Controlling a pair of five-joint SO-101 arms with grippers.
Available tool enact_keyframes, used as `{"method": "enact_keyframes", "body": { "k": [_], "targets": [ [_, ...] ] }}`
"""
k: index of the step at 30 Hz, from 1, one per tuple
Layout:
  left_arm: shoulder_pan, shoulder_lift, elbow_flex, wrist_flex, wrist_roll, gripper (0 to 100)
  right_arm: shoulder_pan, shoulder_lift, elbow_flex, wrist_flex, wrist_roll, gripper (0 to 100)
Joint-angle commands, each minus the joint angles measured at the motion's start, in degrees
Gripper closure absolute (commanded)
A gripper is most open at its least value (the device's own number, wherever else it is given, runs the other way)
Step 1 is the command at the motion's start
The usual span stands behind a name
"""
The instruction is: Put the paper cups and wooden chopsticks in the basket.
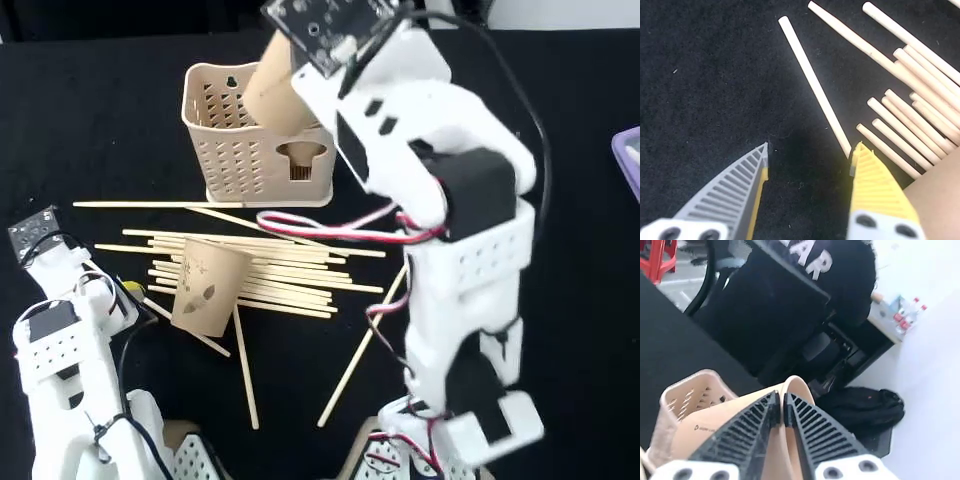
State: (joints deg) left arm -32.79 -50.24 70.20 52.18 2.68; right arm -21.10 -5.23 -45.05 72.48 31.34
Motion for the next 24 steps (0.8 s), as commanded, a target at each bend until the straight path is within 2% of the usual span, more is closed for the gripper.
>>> {"method": "enact_keyframes", "body": {
  "k": [1, 10, 24],
  "targets": [
    [-0.48, -0.44, -0.31, -0.79, 0.09, 73, 1.93, 5.14, -8.57, 0.26, 0.62, 98.8],
    [-0.48, -0.44, -0.31, -0.79, 0.09, 73, 6.15, 12.44, -11.03, 1.14, 2.37, 98.8],
    [-0.48, -0.44, -0.22, -0.79, 0.09, 73, 4.31, 18.95, -11.65, 1.67, 3.34, 98.8]
  ]
}}
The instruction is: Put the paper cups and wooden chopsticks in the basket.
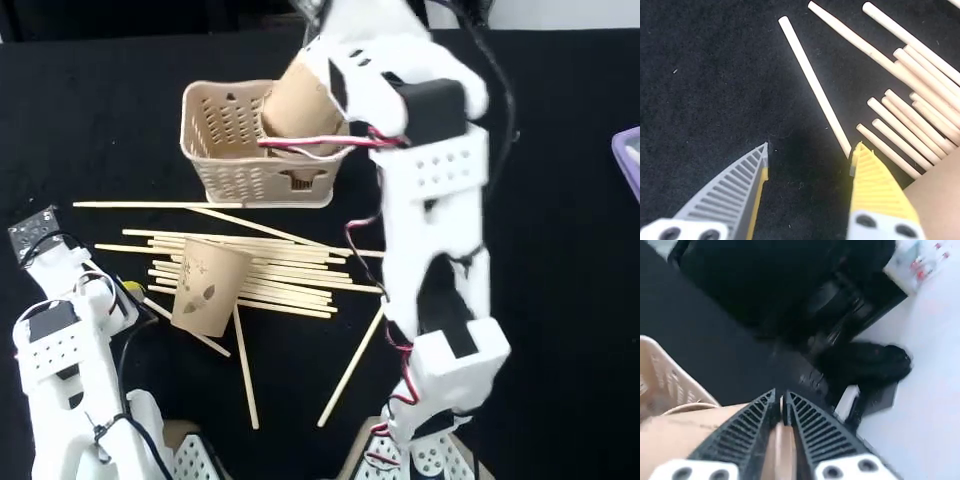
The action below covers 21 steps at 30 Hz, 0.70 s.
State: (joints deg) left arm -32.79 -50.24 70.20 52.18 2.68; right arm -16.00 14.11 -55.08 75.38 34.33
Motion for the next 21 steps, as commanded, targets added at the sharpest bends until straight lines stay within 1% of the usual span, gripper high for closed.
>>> {"method": "enact_keyframes", "body": {
  "k": [1, 13, 21],
  "targets": [
    [-0.48, -0.44, -0.22, -0.79, 0.09, 73, -0.79, -0.31, -1.63, -1.93, 0.35, 98.8],
    [-0.48, -0.44, -0.31, -0.79, 0.09, 73, -0.62, -0.31, -1.63, -6.15, 0.44, 98.8],
    [-0.66, -0.44, -0.40, -0.79, 0.09, 73, -2.29, 0.13, 1.45, -6.15, 0.44, 98.8]
  ]
}}
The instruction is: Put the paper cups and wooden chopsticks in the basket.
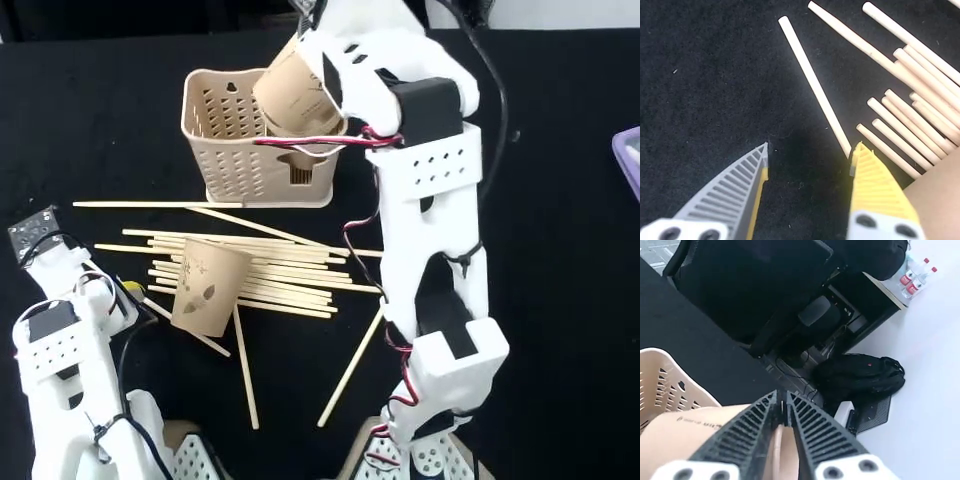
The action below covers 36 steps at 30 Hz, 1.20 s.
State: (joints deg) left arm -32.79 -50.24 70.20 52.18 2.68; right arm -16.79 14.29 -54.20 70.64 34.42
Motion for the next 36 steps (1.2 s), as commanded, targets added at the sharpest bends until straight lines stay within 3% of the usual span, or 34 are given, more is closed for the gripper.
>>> {"method": "enact_keyframes", "body": {
  "k": [1, 11, 33, 36],
  "targets": [
    [-0.66, -0.44, -0.40, -0.79, 0.09, 73, -1.85, -0.04, 1.10, -1.49, 0.35, 98.8],
    [-0.75, -0.44, -0.40, -0.79, 0.09, 73, -1.76, -0.04, 0.66, -1.58, 5.45, 98.8],
    [-0.75, -0.44, -0.48, -0.79, 0.09, 73, -0.53, -0.04, 1.36, -5.19, 5.27, 98.5],
    [-0.75, -0.44, -0.48, -0.79, 0.09, 73, -0.53, -0.04, 1.36, -4.57, 5.10, 94.4]
  ]
}}
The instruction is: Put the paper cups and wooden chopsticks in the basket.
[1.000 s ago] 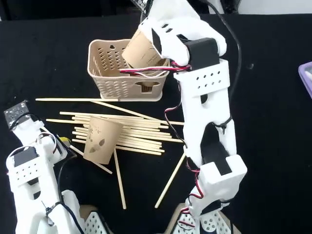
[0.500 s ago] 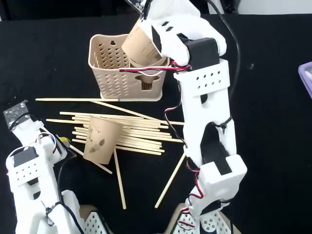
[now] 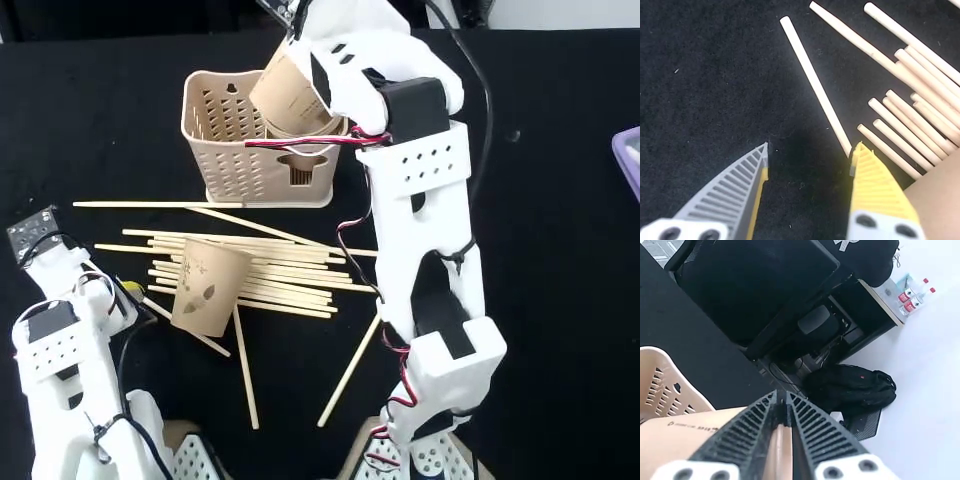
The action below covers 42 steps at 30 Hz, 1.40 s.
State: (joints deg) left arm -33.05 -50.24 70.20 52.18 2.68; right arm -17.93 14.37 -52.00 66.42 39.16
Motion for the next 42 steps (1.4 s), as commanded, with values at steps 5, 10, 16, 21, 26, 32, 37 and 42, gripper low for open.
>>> {"method": "enact_keyframes", "body": {
  "k": [5, 10, 16, 21, 26, 32, 37, 42],
  "targets": [
    [-0.48, -0.44, -0.57, -0.79, 0.09, 73, -0.26, -0.57, -1.45, 2.37, -5.27, 90.7],
    [-0.48, -0.44, -0.57, -0.79, 0.09, 73, -1.76, -0.22, -1.19, 4.75, -5.45, 90.7],
    [-0.48, -0.44, -0.66, -0.79, 0.09, 73, -2.90, -0.57, -1.54, 3.34, -5.19, 98.5],
    [-0.57, -0.44, -0.66, -0.79, 0.09, 73, -2.37, -0.22, -4.88, 2.73, -5.19, 98.8],
    [-0.57, -0.44, -0.66, -0.79, 0.09, 73, -0.97, -0.57, -9.45, 3.43, -5.27, 98.8],
    [-0.57, -0.44, -0.66, -0.79, 0.09, 73, -0.26, -0.22, -14.11, 8.62, -5.36, 98.6],
    [-0.57, -0.44, -0.66, -0.79, 0.09, 73, 3.69, -0.57, -14.81, 9.32, -8.44, 97.6],
    [-0.57, -0.44, -0.66, -0.79, 0.09, 73, 7.47, -0.66, -14.90, 10.99, -17.85, 86.4]
  ]
}}
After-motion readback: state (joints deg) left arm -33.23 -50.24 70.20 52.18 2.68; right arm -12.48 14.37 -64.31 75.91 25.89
